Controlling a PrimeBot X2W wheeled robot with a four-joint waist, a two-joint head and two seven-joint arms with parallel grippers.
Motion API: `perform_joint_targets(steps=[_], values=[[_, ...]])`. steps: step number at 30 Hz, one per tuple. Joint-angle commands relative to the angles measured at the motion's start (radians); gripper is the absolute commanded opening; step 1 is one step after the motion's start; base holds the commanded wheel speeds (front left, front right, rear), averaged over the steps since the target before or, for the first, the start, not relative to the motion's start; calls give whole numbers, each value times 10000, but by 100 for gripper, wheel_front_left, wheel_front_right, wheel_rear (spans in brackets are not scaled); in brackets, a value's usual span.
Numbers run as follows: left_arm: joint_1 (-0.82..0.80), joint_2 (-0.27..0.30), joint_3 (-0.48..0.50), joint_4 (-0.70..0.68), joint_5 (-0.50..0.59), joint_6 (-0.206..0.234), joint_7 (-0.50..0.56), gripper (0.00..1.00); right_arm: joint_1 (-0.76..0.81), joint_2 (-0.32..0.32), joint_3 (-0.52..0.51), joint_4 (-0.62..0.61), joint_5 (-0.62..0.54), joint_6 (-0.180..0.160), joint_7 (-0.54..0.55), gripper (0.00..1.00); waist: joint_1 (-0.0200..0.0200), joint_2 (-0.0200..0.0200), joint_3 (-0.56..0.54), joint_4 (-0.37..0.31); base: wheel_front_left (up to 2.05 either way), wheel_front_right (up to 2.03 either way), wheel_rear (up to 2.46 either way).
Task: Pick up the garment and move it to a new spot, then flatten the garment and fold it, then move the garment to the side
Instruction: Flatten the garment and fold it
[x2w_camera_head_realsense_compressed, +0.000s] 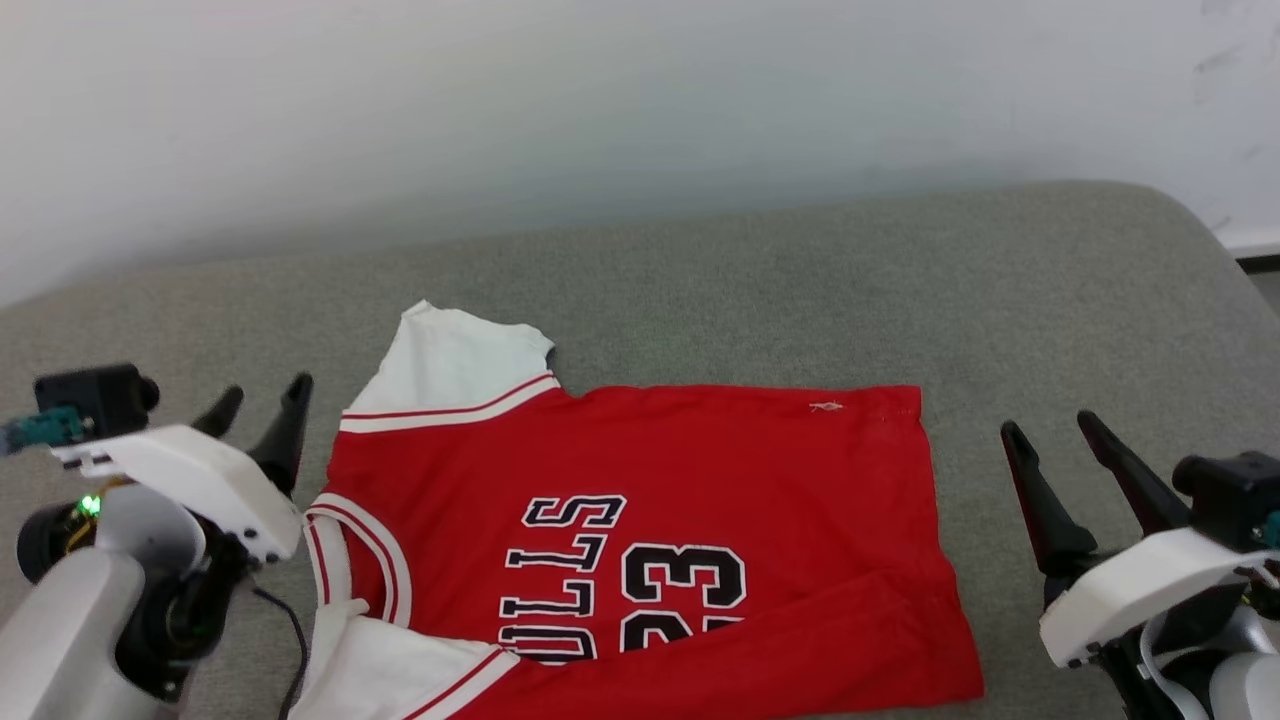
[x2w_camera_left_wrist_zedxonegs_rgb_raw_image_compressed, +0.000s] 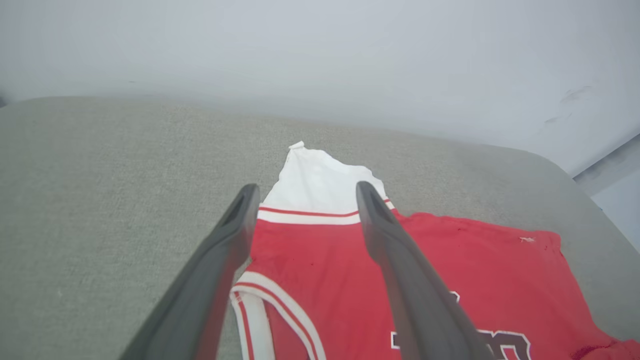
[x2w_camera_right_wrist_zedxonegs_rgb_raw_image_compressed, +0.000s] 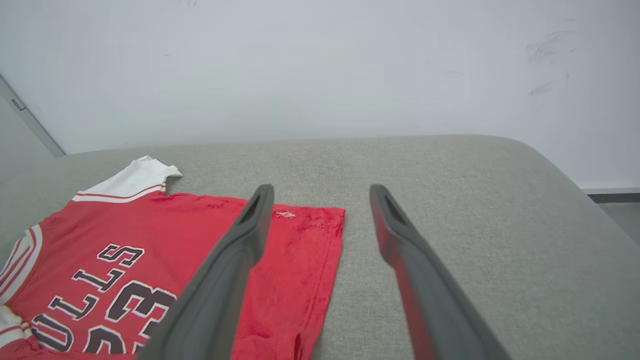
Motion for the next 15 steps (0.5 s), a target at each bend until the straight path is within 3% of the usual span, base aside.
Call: perform_joint_targets(steps=[1, 8, 15], values=[[-320, -64, 63, 67, 21, -26, -84, 100, -228, 164, 28, -74, -106, -2, -80, 100, 0, -1, 830, -410, 0, 0, 0], [-2683, 282, 184, 901, 208, -563, 500, 100, -1515, 727, 351, -399, -481, -2, -551, 100, 0, -1, 2683, -1151, 0, 0, 0], [-5007, 893, -119, 2145, 89, -1367, 2393, 100, -2140, 1041, 639, -284, -573, -2, -977, 100, 0, -1, 3847, -1636, 0, 0, 0]])
